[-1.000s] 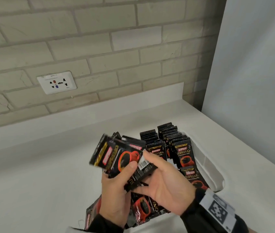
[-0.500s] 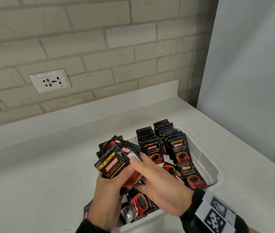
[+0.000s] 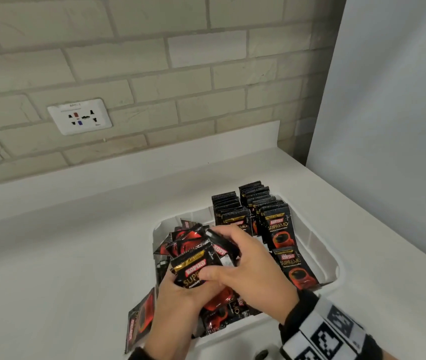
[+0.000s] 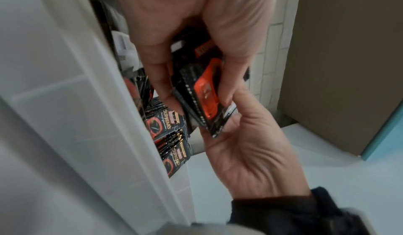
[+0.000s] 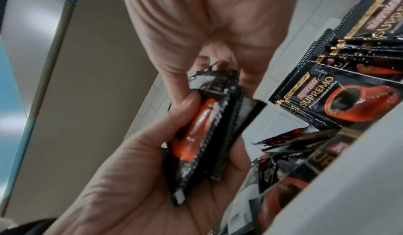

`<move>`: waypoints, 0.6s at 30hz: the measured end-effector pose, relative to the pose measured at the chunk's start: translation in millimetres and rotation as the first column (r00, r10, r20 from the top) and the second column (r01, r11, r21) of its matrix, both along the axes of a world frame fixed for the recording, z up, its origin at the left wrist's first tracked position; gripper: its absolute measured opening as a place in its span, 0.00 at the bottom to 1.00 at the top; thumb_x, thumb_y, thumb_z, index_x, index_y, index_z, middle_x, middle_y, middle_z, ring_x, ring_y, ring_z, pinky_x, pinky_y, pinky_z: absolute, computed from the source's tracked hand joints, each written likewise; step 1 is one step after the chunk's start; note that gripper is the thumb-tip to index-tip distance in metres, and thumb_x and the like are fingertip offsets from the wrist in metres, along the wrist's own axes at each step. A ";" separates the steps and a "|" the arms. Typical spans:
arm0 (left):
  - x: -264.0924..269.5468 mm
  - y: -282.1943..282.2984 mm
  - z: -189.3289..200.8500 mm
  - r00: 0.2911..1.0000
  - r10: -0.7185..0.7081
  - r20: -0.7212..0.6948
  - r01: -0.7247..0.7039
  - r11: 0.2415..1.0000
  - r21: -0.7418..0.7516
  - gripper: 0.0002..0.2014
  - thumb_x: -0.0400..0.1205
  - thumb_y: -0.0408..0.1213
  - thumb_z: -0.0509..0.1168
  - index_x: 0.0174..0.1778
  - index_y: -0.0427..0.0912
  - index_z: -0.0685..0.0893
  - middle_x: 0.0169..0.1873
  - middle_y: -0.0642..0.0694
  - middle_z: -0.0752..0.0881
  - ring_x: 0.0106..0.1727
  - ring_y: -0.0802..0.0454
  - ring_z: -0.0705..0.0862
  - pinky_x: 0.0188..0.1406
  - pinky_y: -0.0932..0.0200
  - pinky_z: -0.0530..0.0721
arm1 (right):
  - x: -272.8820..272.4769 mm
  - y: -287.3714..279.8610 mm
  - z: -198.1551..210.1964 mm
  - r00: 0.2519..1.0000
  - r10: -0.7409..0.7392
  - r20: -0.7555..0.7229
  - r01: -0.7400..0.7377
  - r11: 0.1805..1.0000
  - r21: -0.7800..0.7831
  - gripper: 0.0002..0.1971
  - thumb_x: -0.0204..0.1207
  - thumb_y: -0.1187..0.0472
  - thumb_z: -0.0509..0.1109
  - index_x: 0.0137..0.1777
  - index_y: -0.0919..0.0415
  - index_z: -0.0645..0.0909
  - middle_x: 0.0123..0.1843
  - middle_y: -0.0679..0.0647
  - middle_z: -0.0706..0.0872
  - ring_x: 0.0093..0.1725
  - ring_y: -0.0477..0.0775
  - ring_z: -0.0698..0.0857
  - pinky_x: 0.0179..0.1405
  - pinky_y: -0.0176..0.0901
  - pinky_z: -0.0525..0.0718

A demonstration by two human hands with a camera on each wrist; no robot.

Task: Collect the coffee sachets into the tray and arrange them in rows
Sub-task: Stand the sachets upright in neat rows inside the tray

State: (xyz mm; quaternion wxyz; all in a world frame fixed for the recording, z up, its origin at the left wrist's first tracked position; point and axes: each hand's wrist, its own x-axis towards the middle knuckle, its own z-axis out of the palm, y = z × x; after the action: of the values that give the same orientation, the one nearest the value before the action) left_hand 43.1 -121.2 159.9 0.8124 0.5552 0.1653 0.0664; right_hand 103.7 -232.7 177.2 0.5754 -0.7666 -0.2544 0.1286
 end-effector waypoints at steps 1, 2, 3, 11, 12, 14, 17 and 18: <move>0.2 -1.4 1.3 1.000 -0.015 -0.010 0.015 1.000 -0.027 0.34 0.46 0.27 0.80 0.50 0.40 0.84 0.39 0.37 0.91 0.40 0.40 0.90 0.31 0.50 0.88 | 1.5 -0.3 -1.3 1.000 -0.014 -0.018 0.014 0.999 0.036 0.27 0.65 0.62 0.79 0.60 0.41 0.74 0.54 0.39 0.84 0.54 0.35 0.83 0.56 0.33 0.81; -0.2 -1.4 1.9 0.999 -0.038 -0.012 0.038 0.997 -0.073 0.38 0.44 0.28 0.82 0.54 0.39 0.83 0.42 0.36 0.90 0.43 0.38 0.90 0.34 0.47 0.88 | 3.2 -1.0 -2.6 0.999 -0.030 -0.030 0.032 0.998 0.060 0.26 0.66 0.63 0.78 0.60 0.41 0.75 0.54 0.41 0.85 0.55 0.37 0.83 0.58 0.37 0.82; -1.7 -0.5 2.3 0.998 -0.065 -0.010 0.062 0.987 -0.149 0.43 0.41 0.29 0.84 0.56 0.40 0.83 0.45 0.34 0.90 0.45 0.35 0.89 0.36 0.45 0.88 | 5.0 -1.5 -4.4 0.998 -0.055 -0.044 0.058 0.995 0.079 0.26 0.67 0.62 0.77 0.60 0.39 0.74 0.57 0.41 0.84 0.57 0.39 0.83 0.61 0.41 0.81; -6.6 1.8 14.6 0.990 -0.118 -0.076 0.063 0.855 -0.515 0.24 0.68 0.33 0.65 0.62 0.36 0.79 0.50 0.29 0.88 0.45 0.30 0.88 0.31 0.33 0.87 | 4.3 1.9 -10.1 0.986 -0.034 -0.165 0.067 0.977 0.204 0.10 0.79 0.60 0.64 0.59 0.54 0.70 0.54 0.54 0.85 0.53 0.49 0.86 0.59 0.48 0.83; -5.9 1.2 14.4 0.990 -0.116 -0.076 0.063 0.865 -0.498 0.24 0.68 0.33 0.65 0.63 0.37 0.79 0.50 0.29 0.88 0.44 0.31 0.89 0.30 0.36 0.87 | 4.9 2.0 -9.0 0.989 -0.044 -0.139 0.070 0.980 0.184 0.08 0.80 0.59 0.62 0.58 0.56 0.70 0.53 0.57 0.84 0.53 0.52 0.86 0.58 0.50 0.83; -4.9 -0.5 14.2 0.993 -0.100 -0.067 0.058 0.883 -0.466 0.24 0.69 0.32 0.66 0.63 0.38 0.79 0.50 0.30 0.88 0.43 0.32 0.89 0.29 0.38 0.88 | 7.8 1.8 -7.5 0.993 -0.066 -0.102 0.081 0.986 0.147 0.07 0.81 0.57 0.60 0.54 0.60 0.72 0.49 0.63 0.83 0.48 0.58 0.84 0.55 0.52 0.82; -3.1 -3.3 13.2 0.997 -0.060 -0.049 0.033 0.902 -0.430 0.23 0.69 0.31 0.66 0.62 0.40 0.79 0.48 0.32 0.89 0.42 0.34 0.89 0.29 0.40 0.87 | 12.9 -0.2 -6.2 0.990 -0.107 -0.088 0.117 0.986 0.116 0.08 0.81 0.56 0.59 0.48 0.59 0.77 0.44 0.61 0.82 0.43 0.56 0.81 0.53 0.51 0.80; -2.9 -3.5 12.9 0.998 -0.046 -0.038 0.026 0.904 -0.427 0.22 0.68 0.31 0.66 0.61 0.40 0.80 0.47 0.33 0.89 0.41 0.34 0.90 0.29 0.41 0.87 | 15.3 -1.6 -6.4 0.985 -0.131 -0.116 0.147 0.979 0.139 0.08 0.81 0.57 0.59 0.48 0.57 0.79 0.47 0.58 0.84 0.46 0.53 0.82 0.53 0.46 0.81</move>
State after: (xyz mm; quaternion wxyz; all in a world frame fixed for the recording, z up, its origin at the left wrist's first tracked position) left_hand 40.2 -124.7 172.8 0.9110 0.3689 0.1845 0.0006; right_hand 118.9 -234.3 170.8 0.6508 -0.7299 -0.1780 0.1094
